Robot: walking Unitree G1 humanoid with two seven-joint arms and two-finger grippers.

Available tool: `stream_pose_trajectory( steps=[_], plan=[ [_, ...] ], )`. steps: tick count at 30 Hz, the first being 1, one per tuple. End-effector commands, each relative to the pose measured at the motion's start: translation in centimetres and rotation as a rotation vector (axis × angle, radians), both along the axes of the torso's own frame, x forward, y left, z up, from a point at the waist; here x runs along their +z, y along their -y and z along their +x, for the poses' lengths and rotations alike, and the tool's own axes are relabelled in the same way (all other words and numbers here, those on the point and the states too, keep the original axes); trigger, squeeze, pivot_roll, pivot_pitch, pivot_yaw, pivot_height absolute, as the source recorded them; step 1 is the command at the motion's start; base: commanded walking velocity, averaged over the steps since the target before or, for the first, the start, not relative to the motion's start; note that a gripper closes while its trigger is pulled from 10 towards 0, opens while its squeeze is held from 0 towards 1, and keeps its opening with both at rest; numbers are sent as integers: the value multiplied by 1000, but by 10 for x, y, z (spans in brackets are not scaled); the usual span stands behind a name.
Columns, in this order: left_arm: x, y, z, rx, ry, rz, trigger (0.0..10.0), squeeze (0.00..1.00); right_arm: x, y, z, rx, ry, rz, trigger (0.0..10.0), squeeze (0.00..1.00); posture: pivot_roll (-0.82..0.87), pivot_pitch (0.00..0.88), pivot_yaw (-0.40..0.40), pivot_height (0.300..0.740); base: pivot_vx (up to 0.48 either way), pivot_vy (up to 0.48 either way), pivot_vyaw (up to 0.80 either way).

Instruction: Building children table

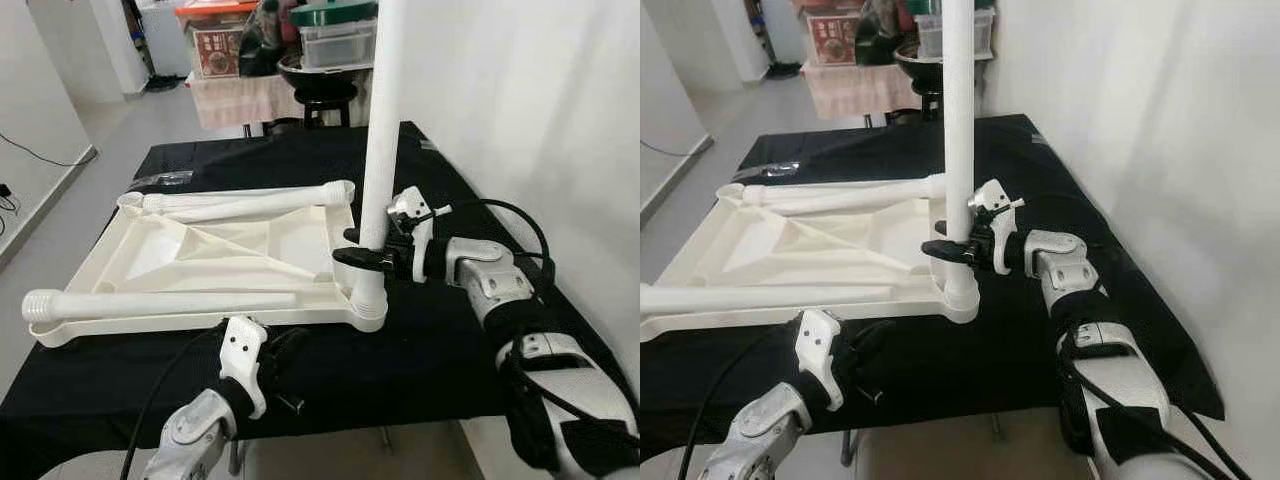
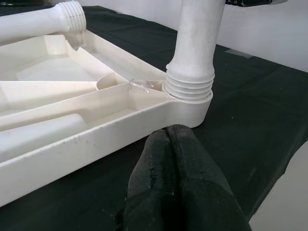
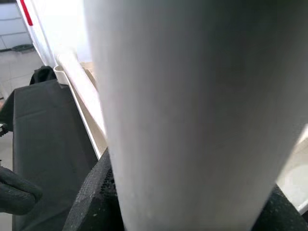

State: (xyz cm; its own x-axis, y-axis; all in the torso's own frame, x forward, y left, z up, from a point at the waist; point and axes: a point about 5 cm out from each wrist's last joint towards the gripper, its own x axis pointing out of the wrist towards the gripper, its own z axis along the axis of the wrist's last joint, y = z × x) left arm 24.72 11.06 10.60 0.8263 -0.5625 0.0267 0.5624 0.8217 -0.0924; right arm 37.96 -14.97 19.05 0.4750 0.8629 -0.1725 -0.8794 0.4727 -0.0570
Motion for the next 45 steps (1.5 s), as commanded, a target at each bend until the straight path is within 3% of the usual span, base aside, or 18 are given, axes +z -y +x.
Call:
stream_pose_trajectory(
  steps=[1, 9, 13, 20, 21, 22, 23, 24, 25, 26, 30, 31, 32, 33, 35, 36, 44, 45],
  plan=[
    [-1, -3, 2, 11, -1, -7, 10000, 0, -4, -4, 1, -19, 5, -13, 0, 0, 68, 0, 10, 740, 0, 0, 0],
    [0, -9, 1, 16, 3, -3, 10000, 0, -47, 13, -3, -484, -36, -74, 0, 0, 63, 0, 12, 740, 0, 0, 0],
    [1, -13, 3, 20, 4, 3, 10000, 0, -95, -7, -57, -917, -163, -5, 0, 0, 34, 0, 41, 740, 0, 0, 0],
    [0, -13, 7, 11, 0, -2, 10000, 0, -90, -17, -52, -905, -115, -25, 0, 0, 39, 0, 29, 740, 0, 0, 0],
    [0, -12, 7, 15, 3, -2, 10000, 0, -88, -22, -48, -880, -105, -34, 1294, 0, 45, 0, 23, 740, 0, 0, 0],
    [0, -12, 7, 15, 3, -2, 10000, 0, -88, -22, -48, -880, -105, -34, 1294, 0, 45, 0, 23, 740, 0, 0, 0],
    [0, -13, 8, 25, 6, -3, 10000, 0, -85, -27, -45, -859, -99, -30, 10000, 0, 47, 0, 22, 740, 0, 0, 0],
    [0, -13, 8, 33, 8, -3, 10000, 0, -79, -33, -42, -821, -91, 3, 10000, 525, 50, 0, 19, 740, 0, 0, 0],
    [0, -13, 8, 38, 9, -3, 10000, 0, -75, -36, -40, -795, -85, 26, 10000, 525, 50, 0, 19, 740, 0, 0, 0],
    [0, -13, 9, 39, 9, -3, 10000, 0, -64, -39, -33, -701, -57, 88, 10000, 1000, 57, 0, 14, 740, 0, 0, 0],
    [-1, -12, 10, 37, 6, -4, 10000, 0, -32, -41, -25, -534, 27, 187, 10000, 1000, 54, 0, 15, 740, 0, 0, 0],
    [-1, -12, 10, 35, 5, -6, 10000, 0, -23, -39, -24, -470, 57, 181, 10000, 663, 58, 0, 13, 740, 0, 0, 0],
    [-1, -12, 10, 35, 5, -6, 10000, 0, -23, -39, -24, -470, 57, 181, 10000, 663, 58, 0, 13, 740, 0, 0, 0],
    [-1, -11, 11, 34, 4, -6, 10000, 0, -16, -36, -23, -380, 68, 165, 10000, 0, 57, 0, 11, 740, 0, 0, 0],
    [-1, -11, 11, 34, 4, -6, 10000, 0, -16, -36, -23, -380, 68, 165, 10000, 0, 57, 0, 11, 740, 0, 0, 0],
    [-1, -11, 12, 33, 4, -8, 10000, 0, -7, -25, -17, -219, 89, 108, 10000, 0, 65, 0, 6, 740, 0, 0, 0],
    [-1, -11, 14, 37, 8, -7, 10000, 0, -2, -19, -11, -98, 74, 66, 10000, 0, 73, 0, 3, 740, 0, 0, 0],
    [-2, -11, 14, 39, 8, -7, 10000, 0, -2, -17, -10, -46, 54, 43, 4549, 0, 77, 0, 2, 740, 0, 0, 0]
  ],
)
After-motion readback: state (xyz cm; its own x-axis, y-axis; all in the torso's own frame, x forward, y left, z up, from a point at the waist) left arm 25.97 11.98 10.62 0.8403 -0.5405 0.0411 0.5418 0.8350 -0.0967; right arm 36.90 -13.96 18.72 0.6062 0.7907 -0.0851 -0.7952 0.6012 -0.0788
